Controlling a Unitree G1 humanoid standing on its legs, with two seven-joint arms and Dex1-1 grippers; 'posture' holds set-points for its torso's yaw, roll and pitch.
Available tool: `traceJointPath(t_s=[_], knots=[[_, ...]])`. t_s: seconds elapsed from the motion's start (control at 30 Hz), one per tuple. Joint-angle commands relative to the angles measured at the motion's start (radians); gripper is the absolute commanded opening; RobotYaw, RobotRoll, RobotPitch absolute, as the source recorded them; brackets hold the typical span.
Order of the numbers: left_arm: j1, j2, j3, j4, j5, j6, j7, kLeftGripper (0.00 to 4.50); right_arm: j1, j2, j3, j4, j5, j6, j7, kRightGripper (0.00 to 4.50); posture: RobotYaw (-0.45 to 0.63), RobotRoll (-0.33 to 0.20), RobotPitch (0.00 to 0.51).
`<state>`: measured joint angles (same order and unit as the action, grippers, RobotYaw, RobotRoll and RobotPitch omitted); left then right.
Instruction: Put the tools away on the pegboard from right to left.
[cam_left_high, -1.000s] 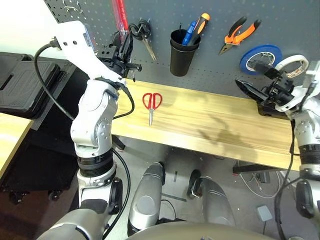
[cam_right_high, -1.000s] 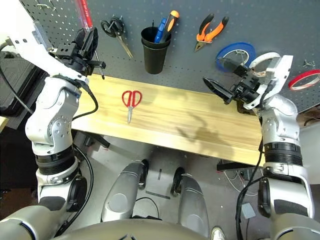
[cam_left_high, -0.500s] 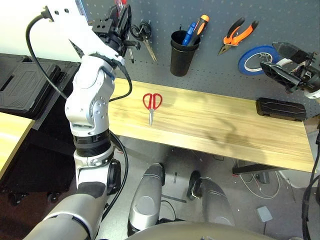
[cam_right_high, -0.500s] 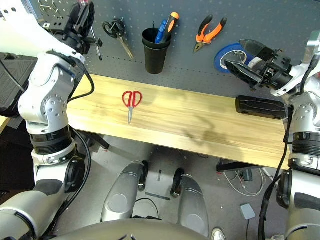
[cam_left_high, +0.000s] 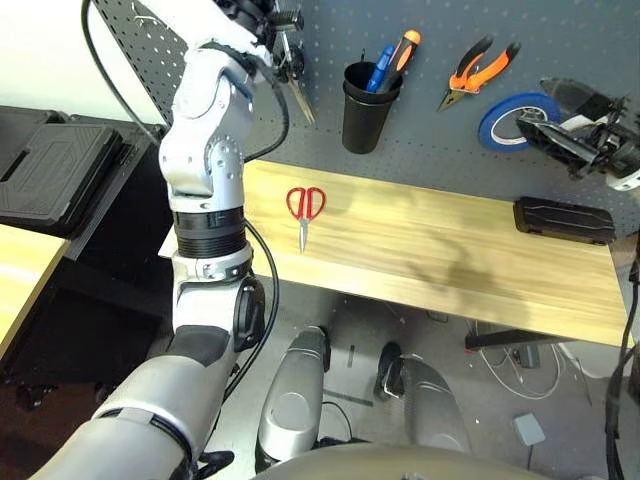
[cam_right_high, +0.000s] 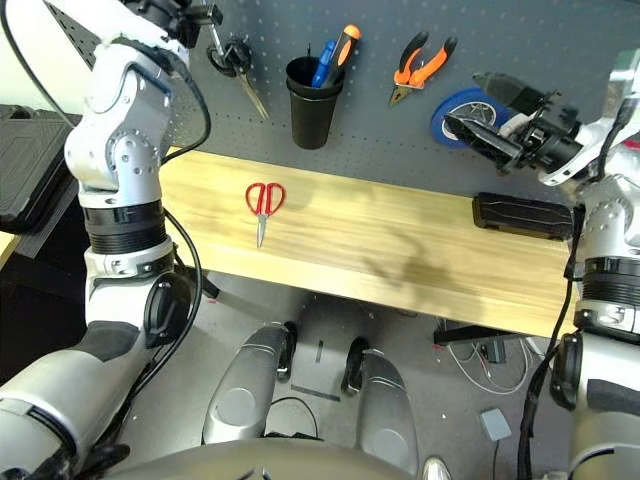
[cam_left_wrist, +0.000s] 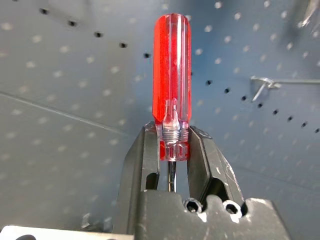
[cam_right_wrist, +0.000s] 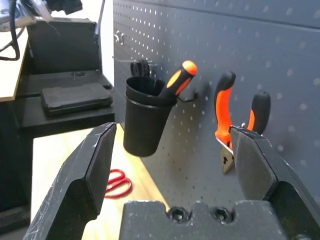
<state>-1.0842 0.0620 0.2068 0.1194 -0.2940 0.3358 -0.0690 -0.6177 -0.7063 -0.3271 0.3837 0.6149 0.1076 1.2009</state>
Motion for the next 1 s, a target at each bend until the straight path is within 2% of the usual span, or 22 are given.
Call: traceJointPath(t_s=[0.03, 0.37, 0.6, 1.0], knots=[[-0.038, -0.04, -0.023, 0.095, 0.007, -0.079, 0.002, 0.82, -0.009, 0.012, 0.001, -0.007, -0.016, -0.027, -0.007, 4.5, 0.18, 0.0, 0.171], [-0.139, -0.078, -0.032, 0.357, 0.021, -0.243, -0.021, 0.82, -0.009, 0.061, 0.01, -0.033, -0.041, -0.074, -0.037, 4.5, 0.16, 0.0, 0.17], [-0.162, -0.092, -0.047, 0.494, 0.044, -0.327, -0.042, 0.82, 0.014, 0.067, 0.014, -0.071, -0.037, -0.055, -0.044, 4.5, 0.15, 0.0, 0.172], [-0.184, -0.072, -0.074, 0.637, 0.124, -0.42, -0.026, 0.82, 0.03, 0.07, 0.016, -0.127, -0.033, -0.026, -0.07, 4.5, 0.13, 0.0, 0.169]])
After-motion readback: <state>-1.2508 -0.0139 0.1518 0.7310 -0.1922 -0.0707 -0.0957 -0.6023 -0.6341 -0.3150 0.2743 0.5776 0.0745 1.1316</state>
